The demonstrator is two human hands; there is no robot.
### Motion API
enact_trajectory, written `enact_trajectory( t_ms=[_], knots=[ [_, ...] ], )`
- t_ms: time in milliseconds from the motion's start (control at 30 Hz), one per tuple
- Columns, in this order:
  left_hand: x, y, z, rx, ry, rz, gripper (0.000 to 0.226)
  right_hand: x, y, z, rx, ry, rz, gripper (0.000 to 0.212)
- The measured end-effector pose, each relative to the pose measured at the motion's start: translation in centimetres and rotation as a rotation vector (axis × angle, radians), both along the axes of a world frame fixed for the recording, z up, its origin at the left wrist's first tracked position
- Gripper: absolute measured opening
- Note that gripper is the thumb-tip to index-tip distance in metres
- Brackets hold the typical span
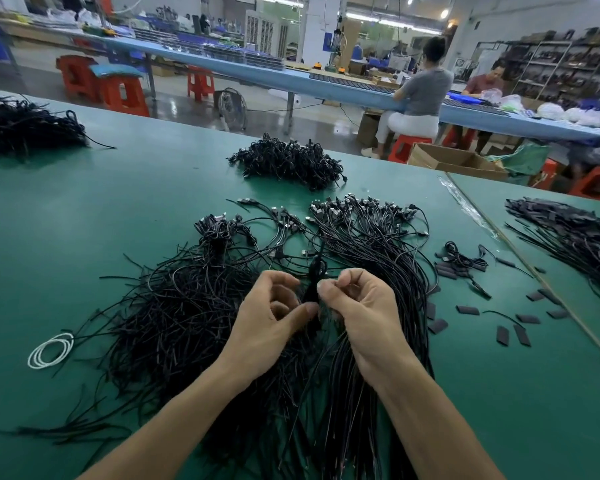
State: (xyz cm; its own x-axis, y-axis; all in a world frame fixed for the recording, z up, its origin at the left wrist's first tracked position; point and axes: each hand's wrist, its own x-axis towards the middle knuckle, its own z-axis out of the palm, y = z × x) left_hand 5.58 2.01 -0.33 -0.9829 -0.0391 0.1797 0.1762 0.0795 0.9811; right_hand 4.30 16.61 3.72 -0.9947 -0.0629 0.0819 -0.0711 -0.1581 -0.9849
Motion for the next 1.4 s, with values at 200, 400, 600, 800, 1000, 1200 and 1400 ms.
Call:
enact_trajectory(
  t_ms=[200,400,600,800,1000,1200,1400],
  knots=[
    [-0.9,-0.1,0.6,0.104,0.011,0.023,0.017,0.3,-0.4,-0.6,-0.019,-0.022,0.109,0.027],
    [-0.5,0.0,1.5,0.478,-0.053,-0.116,0.026,-0.1,-0.2,-1.4,0.025,-0.085,0.093,0.035],
    [0.4,0.3,1.1,0.344,0.093,-0.128,0.029,-0.4,-0.3,-1.1,-0.009,-0.121,0.055,0.032],
    [0.4,0.1,-0.2,-0.025,0.027,0.090,0.045,-0.3,0.1,-0.7,-0.008,-0.037,0.022,0.033],
    [0.0,0.1,-0.1,0.118,-0.111,-0.005,0.034,0.4,-0.4,-0.3,-0.031,0.018,0.085,0.031],
    [-0.6,-0.5,1.2,0.480,-0.186,0.002,0.022,0.5,-0.9,-1.3,0.011,-0.011,0.087,0.034],
    [-0.2,-1.1,1.0,0.224,-0.045,-0.035,0.041,0.0,-0.9,-2.7,-0.037,-0.124,0.119,0.039]
  ],
)
